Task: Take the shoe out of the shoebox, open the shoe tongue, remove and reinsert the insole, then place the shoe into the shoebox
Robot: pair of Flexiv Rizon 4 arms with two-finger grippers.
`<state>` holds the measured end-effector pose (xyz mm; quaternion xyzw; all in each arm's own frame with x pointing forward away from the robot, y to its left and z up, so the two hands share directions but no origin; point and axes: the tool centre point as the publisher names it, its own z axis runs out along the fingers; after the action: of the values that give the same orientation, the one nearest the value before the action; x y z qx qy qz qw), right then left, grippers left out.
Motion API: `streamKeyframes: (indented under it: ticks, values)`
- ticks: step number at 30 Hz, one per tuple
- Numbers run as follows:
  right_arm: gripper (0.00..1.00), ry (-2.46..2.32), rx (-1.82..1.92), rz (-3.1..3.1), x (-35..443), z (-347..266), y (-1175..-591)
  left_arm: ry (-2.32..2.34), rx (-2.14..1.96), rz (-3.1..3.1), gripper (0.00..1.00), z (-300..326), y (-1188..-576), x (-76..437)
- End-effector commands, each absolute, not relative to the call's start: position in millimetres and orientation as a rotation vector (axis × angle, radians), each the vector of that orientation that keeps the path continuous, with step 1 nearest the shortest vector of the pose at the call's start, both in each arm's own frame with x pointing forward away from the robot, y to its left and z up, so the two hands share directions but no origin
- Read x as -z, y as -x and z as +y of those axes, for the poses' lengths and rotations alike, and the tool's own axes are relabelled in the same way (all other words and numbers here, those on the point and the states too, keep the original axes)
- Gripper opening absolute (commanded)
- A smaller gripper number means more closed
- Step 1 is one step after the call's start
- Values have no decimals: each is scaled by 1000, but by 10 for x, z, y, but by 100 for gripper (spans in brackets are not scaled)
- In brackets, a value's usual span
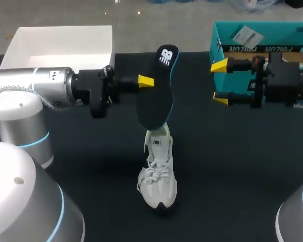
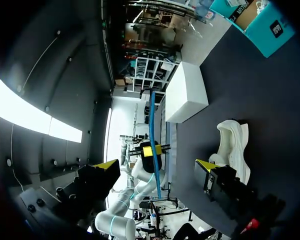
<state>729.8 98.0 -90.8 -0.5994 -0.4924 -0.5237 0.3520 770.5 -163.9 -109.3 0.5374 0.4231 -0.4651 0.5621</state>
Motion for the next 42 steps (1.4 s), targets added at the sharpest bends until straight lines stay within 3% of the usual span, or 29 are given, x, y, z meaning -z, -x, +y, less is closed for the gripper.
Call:
streamKeyframes:
  ticks: [1,14,23,38,42]
  values:
    - [100,1553,1357,-1273,918,992,-7290,-1274,1096,998,0,-1617,-7715,1070]
    - [100,1553,1357,-1273,918,992,-7290,-1274,1096,998,0,-1617,-7715,1070]
    - [100,1553,1357,-1273,918,992,-7290,-477,1621,1463,0,-1512,-7460,864]
    - [100,1553,1357,-1273,918,992,-7290,-419,1692,1502,0,-1511,-7399,806]
    - [100,1553,1357,-1273,918,992,-7290,-241,1910,1666,0,-1505,-7455,760]
